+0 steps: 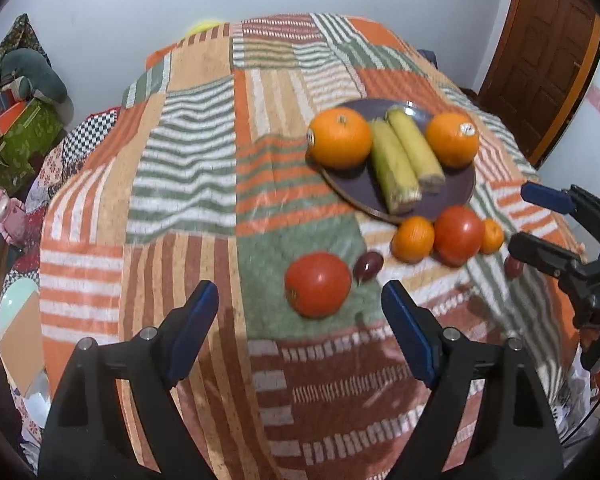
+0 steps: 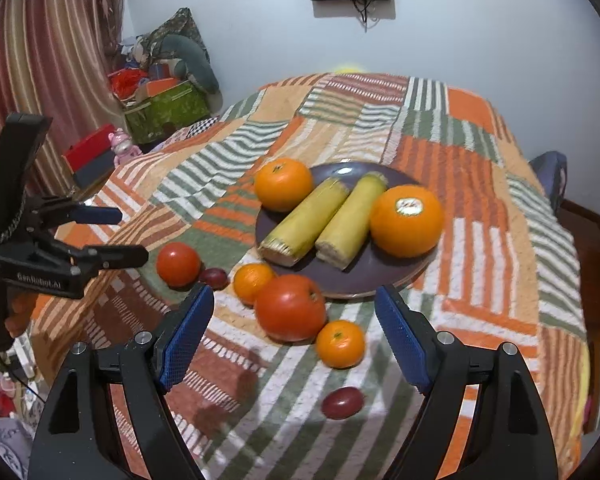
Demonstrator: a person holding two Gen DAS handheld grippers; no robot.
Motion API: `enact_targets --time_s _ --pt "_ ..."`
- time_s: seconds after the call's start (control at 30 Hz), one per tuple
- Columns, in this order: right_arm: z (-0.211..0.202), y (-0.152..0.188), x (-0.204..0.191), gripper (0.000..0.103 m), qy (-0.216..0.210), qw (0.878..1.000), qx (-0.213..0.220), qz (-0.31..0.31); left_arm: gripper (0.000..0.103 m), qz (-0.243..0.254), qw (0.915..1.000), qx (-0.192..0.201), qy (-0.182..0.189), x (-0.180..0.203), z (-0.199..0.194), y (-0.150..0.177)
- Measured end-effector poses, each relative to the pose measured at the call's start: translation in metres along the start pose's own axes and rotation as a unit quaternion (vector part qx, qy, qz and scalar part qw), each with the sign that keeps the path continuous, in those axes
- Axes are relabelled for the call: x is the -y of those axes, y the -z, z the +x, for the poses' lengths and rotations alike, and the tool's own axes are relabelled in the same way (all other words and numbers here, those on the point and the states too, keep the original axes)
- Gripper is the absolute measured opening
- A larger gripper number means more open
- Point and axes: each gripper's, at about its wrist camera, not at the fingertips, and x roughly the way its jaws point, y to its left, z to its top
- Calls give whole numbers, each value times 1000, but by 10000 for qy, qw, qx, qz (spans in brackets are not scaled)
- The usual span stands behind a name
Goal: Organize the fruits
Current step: 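Grasp a large red tomato with the right tool while the left tool grasps another tomato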
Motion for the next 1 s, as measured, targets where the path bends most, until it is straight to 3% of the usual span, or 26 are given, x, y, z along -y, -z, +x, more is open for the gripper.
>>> enact_targets --time_s 0.23,0.33,0.5,0.67,0.83,1.0 --pt "21 8 -8 80 -202 9995 -230 1 84 -93 9997 -156 135 -3 23 12" --pt "31 10 -11 70 -207 9990 -400 -84 83 -45 9999 -61 72 -3 28 11" --pt "39 9 -15 68 -162 9983 -505 -223 67 -24 9999 -27 158 -3 38 7" --pt "46 6 -15 67 -79 9978 -571 -323 62 -40 9998 60 201 -3 41 4" --pt "54 3 -11 52 8 9971 -664 -371 59 -111 9992 -79 374 -3 51 4" --pt "52 3 -7 50 -74 9971 -673 -335 48 -161 9985 -102 522 -2 58 2"
